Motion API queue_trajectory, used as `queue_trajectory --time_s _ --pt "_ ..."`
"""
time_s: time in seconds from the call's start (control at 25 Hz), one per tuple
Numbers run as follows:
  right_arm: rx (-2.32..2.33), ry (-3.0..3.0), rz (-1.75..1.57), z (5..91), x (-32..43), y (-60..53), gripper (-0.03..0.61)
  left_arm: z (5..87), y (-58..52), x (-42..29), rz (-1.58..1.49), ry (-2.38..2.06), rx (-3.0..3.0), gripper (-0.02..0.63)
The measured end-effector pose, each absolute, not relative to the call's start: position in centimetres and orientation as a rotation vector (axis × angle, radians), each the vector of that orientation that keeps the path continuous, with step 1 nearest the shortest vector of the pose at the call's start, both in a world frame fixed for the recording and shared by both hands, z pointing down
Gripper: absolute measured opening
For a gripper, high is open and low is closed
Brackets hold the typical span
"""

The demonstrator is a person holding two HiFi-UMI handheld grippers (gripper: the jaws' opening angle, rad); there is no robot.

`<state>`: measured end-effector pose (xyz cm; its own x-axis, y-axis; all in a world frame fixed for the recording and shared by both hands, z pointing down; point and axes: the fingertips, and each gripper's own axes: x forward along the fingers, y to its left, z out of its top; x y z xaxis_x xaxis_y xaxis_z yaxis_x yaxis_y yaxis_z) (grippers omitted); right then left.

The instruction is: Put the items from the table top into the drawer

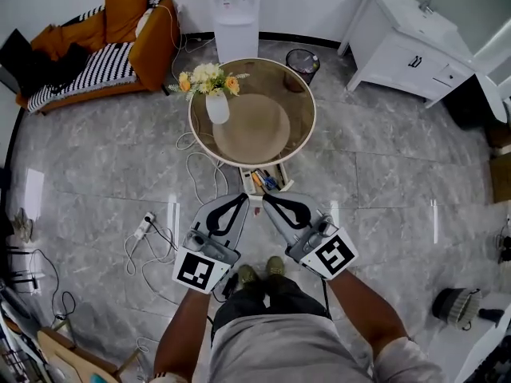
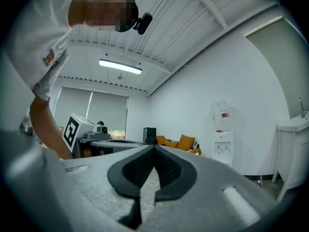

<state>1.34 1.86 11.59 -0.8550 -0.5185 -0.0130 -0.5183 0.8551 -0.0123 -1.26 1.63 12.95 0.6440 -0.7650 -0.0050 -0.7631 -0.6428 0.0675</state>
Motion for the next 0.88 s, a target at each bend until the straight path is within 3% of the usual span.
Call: queue_trajectory --time_s 0.88 --pt "-0.874 2.977 0.127 6.4 4.1 6.5 -0.002 6.4 6.7 2.3 -0.109 -1.272 2.890 0.000"
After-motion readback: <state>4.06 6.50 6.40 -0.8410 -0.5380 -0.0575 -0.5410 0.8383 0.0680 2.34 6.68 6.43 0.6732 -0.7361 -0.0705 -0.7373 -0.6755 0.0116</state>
